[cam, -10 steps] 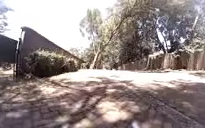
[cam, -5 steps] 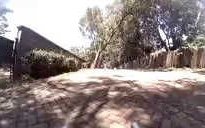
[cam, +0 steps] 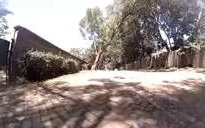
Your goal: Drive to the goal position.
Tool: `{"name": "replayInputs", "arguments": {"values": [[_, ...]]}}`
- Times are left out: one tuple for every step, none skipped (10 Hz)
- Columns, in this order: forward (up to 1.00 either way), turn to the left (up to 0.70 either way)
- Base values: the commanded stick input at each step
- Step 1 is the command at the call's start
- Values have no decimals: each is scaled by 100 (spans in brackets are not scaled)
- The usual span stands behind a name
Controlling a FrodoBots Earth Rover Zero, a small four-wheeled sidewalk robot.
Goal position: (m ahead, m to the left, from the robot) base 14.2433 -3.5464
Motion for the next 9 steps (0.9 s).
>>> {"name": "replayInputs", "arguments": {"values": [[70,0],[70,0],[70,0],[70,0],[70,0],[70,0],[70,-35],[70,-18],[70,-2]]}}
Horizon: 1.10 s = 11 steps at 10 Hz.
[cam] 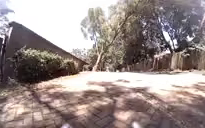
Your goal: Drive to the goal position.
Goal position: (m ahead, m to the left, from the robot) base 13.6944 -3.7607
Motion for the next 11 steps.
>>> {"name": "replayInputs", "arguments": {"values": [[70,0],[70,0],[70,0],[70,0],[70,0],[70,0],[70,0],[70,0],[70,0],[70,0],[70,-3]]}}
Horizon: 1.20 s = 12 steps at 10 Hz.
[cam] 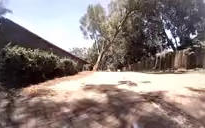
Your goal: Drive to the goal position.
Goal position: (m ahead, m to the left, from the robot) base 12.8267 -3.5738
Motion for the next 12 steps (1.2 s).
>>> {"name": "replayInputs", "arguments": {"values": [[70,-19],[70,-35],[70,-18],[70,-2],[70,0],[70,0],[70,0],[70,0],[70,0],[70,0],[70,0],[70,0]]}}
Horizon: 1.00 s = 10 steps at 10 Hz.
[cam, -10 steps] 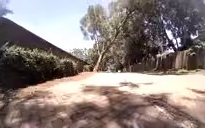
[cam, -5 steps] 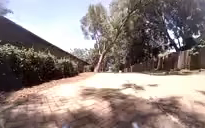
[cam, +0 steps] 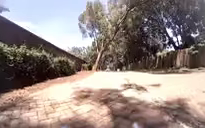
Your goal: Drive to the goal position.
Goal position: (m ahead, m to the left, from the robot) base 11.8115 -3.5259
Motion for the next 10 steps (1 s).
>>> {"name": "replayInputs", "arguments": {"values": [[70,0],[70,0],[70,-3],[70,-19],[70,-35],[70,-35],[70,-35],[70,-35],[70,-35],[70,-2]]}}
